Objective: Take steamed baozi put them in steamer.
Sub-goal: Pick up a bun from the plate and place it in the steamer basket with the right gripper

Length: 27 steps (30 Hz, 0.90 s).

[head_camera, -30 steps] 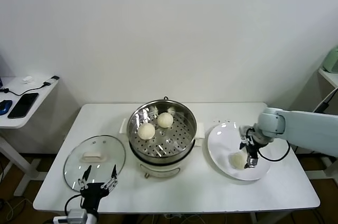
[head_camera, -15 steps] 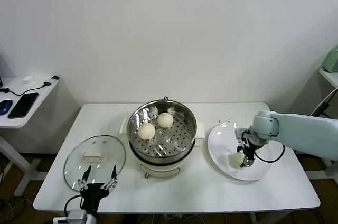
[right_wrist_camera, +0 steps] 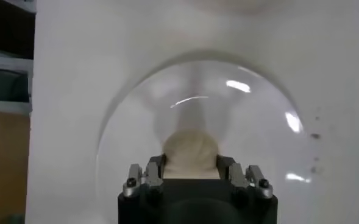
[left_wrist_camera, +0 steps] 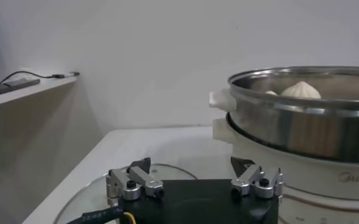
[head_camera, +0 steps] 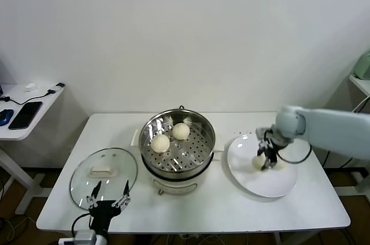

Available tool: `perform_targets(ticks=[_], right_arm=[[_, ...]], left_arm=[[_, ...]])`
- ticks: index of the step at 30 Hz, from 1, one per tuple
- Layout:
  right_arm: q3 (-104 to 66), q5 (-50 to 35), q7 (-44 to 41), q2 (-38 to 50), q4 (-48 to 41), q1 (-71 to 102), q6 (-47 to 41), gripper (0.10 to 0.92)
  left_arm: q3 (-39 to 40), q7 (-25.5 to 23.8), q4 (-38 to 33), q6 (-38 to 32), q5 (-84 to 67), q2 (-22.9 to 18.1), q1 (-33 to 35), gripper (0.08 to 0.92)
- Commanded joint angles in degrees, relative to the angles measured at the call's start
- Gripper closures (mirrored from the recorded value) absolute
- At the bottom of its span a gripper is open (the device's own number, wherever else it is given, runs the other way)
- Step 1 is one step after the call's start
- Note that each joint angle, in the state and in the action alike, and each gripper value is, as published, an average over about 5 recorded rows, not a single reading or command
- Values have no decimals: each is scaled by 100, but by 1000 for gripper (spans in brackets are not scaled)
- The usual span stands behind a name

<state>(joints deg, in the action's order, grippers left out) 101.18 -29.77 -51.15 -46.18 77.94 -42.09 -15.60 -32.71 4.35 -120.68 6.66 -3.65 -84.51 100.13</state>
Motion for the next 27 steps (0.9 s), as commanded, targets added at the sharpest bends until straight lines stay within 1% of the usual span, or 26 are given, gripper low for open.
perform_targets(ticks=[1, 5, 9, 11, 15, 20, 27], right_arm=[[512, -469, -1097, -1189, 6, -2692, 1613, 440], [-87, -507, -1184, -1897, 213, -2807, 2442, 440], [-525, -310, -1136, -2618, 496, -2642, 3183, 440], [-665, -60, -1107, -2905, 632, -2454, 3608, 440], [-984, 876, -980, -3252, 776, -1798, 4248, 440], [-1064, 1919, -668, -3424, 653, -900, 4515, 440], [-925, 2608, -213, -3423, 332, -106, 4469, 440]], left_arm=[[6, -6, -87, 11, 1, 10, 8, 177], [17, -5, -92, 7, 0, 11, 10, 177], [15, 1, -118, 4, -2, 15, 22, 177], [-3, 5, -137, -1, -10, 21, 33, 177], [-49, 17, -152, -15, -48, 36, 56, 177], [-80, 32, -158, -30, -74, 37, 85, 177], [-128, 45, -140, -40, -90, 51, 91, 177]])
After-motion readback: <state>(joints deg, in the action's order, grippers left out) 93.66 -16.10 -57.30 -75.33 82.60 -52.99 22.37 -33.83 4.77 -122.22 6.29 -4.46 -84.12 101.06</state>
